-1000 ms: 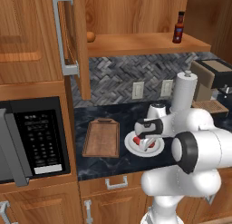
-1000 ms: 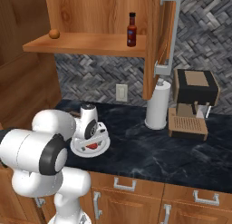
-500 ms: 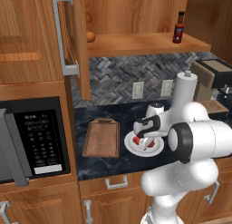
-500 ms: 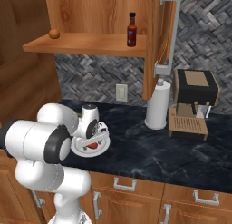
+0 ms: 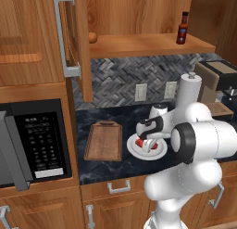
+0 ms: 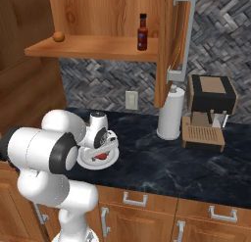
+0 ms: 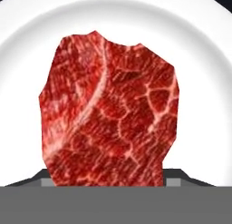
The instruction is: Pick the steak from the plate and place it on the cutting board. Then pick the condiment bottle from the cabinet and place it next to the cutting board.
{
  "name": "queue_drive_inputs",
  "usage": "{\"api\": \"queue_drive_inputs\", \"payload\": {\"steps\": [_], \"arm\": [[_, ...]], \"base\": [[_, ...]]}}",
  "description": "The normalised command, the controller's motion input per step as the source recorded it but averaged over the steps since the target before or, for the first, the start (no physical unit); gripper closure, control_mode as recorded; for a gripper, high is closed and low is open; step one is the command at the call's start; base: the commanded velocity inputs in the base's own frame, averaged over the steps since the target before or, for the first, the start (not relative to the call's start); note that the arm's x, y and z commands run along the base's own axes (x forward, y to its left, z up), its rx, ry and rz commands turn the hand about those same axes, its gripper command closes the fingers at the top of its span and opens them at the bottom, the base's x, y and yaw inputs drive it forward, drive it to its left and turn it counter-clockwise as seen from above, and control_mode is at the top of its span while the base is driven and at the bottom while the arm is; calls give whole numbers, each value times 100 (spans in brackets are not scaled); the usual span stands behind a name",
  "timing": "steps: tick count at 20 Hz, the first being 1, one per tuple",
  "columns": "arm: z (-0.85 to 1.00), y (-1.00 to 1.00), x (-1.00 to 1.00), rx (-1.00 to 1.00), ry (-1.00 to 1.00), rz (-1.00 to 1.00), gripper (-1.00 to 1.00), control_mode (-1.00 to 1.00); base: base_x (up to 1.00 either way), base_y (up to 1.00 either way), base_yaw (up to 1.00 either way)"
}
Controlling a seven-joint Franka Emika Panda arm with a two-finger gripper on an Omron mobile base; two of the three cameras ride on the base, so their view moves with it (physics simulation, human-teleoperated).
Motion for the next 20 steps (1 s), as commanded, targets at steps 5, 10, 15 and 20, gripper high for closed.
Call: {"api": "queue_drive_inputs", "payload": {"steps": [5,10,15,20], "arm": [[0,0,0,0,0,1,100,-100],[0,0,0,0,0,0,100,-100],[19,0,0,0,0,2,100,-100],[23,0,-5,0,-1,4,100,-100]], "base": [[0,0,0],[0,0,0],[0,0,0],[0,0,0]]}}
